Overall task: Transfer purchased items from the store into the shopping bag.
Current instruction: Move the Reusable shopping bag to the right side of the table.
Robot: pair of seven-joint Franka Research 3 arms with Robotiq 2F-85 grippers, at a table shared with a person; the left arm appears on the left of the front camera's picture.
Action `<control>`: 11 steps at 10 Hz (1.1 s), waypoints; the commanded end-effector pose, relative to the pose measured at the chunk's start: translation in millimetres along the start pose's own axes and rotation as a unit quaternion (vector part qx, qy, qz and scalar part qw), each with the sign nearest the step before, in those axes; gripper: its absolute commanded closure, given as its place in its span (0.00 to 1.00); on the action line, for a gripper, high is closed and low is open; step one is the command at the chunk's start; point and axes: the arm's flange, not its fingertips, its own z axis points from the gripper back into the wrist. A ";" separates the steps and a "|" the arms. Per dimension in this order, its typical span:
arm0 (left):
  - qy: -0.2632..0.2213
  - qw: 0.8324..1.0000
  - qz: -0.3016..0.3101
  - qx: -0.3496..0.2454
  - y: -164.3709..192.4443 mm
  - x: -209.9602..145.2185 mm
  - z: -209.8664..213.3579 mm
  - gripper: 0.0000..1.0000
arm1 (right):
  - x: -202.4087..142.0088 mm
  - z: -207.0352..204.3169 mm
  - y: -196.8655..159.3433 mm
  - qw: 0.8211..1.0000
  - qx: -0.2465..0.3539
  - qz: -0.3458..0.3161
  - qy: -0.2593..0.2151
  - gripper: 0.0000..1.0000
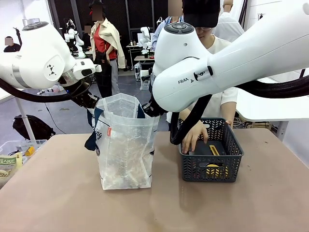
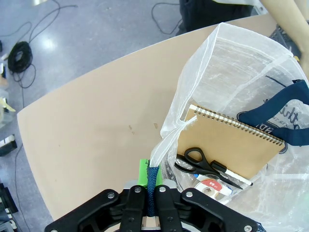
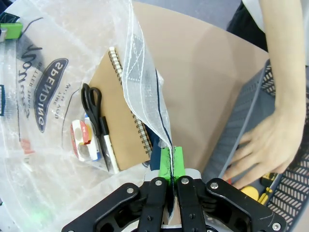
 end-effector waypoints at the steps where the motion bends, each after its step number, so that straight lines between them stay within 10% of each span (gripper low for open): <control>1: 0.002 1.000 0.001 0.002 1.9 -0.8 1.8 1.00 | -0.4 -1.1 1.4 1.000 0.002 0.000 0.001 1.00; 11: 0.002 1.000 0.001 0.002 1.9 -0.8 1.8 1.00 | -0.4 -1.1 1.4 1.000 0.002 0.000 0.001 1.00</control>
